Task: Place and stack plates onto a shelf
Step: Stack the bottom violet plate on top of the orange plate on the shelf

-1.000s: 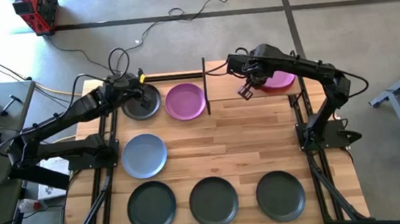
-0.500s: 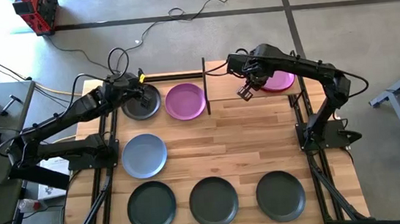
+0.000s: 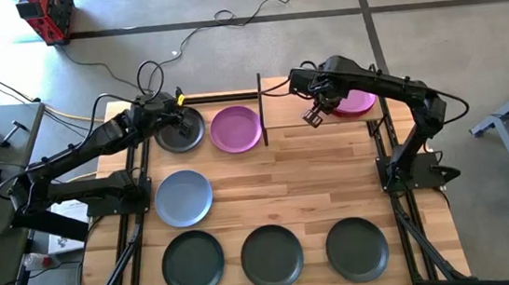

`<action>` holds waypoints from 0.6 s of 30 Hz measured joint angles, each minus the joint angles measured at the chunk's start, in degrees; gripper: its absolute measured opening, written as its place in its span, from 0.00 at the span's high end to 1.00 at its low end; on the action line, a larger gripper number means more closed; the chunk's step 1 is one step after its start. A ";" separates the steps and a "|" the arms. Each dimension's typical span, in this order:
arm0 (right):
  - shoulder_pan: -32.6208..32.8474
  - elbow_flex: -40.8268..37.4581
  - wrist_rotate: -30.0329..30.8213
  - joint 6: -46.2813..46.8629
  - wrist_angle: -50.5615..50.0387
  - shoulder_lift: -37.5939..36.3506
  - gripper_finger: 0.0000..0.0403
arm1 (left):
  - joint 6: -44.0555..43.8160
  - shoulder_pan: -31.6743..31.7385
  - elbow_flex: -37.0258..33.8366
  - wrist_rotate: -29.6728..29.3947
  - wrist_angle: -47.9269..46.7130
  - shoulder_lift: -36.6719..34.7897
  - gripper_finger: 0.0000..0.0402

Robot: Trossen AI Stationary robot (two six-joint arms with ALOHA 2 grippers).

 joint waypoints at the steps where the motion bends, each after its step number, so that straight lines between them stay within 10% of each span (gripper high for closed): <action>1: 0.00 0.00 0.00 -0.02 -0.20 0.00 1.00 | -0.01 0.00 0.01 -0.01 0.00 0.00 0.78; 18: 0.11 0.02 2.14 0.58 -1.03 0.00 0.76 | -0.04 0.00 0.00 -0.01 0.00 0.00 0.78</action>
